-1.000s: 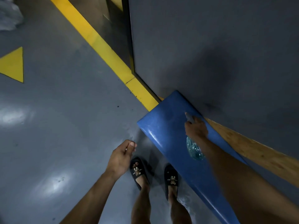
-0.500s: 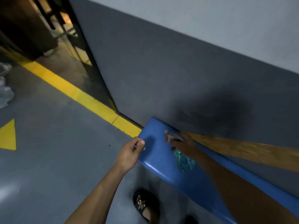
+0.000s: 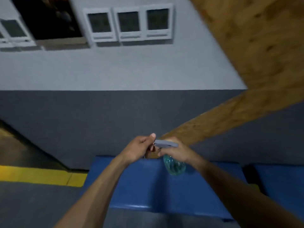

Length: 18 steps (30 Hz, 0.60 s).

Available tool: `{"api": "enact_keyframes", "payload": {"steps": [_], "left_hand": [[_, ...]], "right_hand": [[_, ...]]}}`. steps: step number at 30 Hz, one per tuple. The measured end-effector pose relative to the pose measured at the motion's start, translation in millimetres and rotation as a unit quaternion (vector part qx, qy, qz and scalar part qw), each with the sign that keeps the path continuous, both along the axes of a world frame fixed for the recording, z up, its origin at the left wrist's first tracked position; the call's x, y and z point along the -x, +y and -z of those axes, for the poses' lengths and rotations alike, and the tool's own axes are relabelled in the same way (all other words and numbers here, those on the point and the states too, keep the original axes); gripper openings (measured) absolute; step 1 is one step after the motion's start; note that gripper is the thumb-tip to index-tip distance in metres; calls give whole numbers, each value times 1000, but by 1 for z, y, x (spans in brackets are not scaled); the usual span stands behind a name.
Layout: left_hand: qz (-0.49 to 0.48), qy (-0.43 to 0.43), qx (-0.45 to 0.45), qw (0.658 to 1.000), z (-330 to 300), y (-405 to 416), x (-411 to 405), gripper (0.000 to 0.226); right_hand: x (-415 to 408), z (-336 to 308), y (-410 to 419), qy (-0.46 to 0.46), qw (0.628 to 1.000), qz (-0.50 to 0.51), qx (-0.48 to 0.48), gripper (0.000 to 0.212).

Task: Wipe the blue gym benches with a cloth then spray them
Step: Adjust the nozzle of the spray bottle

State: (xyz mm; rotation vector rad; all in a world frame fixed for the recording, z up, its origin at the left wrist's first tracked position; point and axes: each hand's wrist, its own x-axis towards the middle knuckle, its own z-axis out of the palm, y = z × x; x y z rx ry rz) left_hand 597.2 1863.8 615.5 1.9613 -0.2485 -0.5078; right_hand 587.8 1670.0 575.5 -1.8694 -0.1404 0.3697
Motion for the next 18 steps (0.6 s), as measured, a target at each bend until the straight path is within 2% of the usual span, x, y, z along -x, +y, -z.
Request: {"api": "enact_keyframes", "payload": {"steps": [5, 10, 12, 15, 18], "left_hand": [[123, -50, 41, 990, -34, -163, 41, 51], [246, -102, 53, 962, -46, -298, 67, 56], [273, -91, 56, 956, -51, -339, 75, 55], [303, -43, 36, 951, -53, -419, 85, 60], [330, -13, 7, 944, -46, -491, 85, 60]], "right_hand": [[68, -30, -162, -9, 997, 77, -3, 27], [132, -44, -296, -11, 987, 159, 9, 46], [151, -47, -332, -10, 982, 186, 15, 37], [183, -55, -396, -9, 971, 239, 1, 9], [200, -56, -451, 6, 960, 279, -7, 11]]}}
